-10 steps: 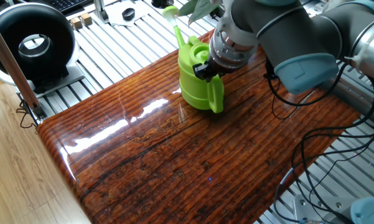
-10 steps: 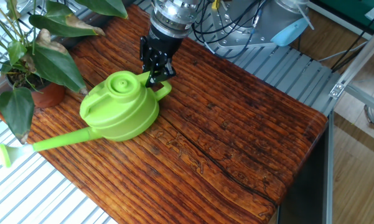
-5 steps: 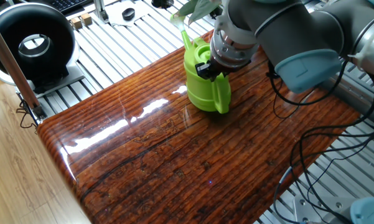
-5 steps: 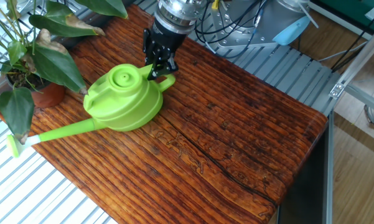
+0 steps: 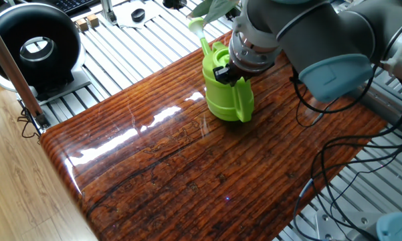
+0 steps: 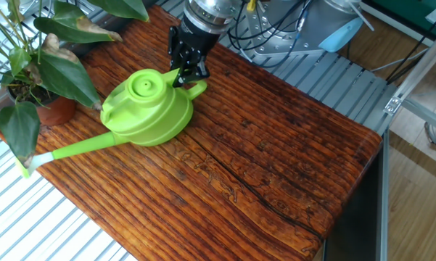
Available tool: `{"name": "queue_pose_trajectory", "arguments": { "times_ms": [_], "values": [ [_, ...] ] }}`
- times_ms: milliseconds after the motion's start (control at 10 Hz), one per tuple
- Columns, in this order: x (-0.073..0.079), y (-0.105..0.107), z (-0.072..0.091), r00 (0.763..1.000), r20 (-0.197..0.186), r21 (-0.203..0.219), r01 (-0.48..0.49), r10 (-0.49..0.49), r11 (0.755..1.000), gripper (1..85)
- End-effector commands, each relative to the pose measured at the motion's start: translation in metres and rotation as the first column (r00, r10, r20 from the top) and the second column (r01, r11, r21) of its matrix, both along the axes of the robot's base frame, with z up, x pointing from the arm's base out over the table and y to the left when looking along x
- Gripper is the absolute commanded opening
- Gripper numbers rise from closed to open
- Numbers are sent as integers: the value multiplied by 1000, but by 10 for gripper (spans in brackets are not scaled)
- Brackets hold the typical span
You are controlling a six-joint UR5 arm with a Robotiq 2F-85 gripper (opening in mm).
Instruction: Water the plant
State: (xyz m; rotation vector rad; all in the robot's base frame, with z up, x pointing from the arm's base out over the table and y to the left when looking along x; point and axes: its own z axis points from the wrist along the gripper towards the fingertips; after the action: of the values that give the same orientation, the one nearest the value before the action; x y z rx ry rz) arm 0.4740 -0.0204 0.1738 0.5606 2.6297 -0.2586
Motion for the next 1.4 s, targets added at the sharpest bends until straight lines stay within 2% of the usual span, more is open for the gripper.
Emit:
{"name": "queue_pose_trajectory", "arguments": {
  "times_ms": [0,400,600,1300],
  "values": [
    [0,-1,3,1000,6,-23,12,-12,1000,13],
    [-1,6,9,1000,4,-28,23,-23,999,13],
    [0,1,13,1000,11,-53,29,-28,998,13],
    [-1,1,15,999,11,-59,36,-36,998,13]
  ]
}}
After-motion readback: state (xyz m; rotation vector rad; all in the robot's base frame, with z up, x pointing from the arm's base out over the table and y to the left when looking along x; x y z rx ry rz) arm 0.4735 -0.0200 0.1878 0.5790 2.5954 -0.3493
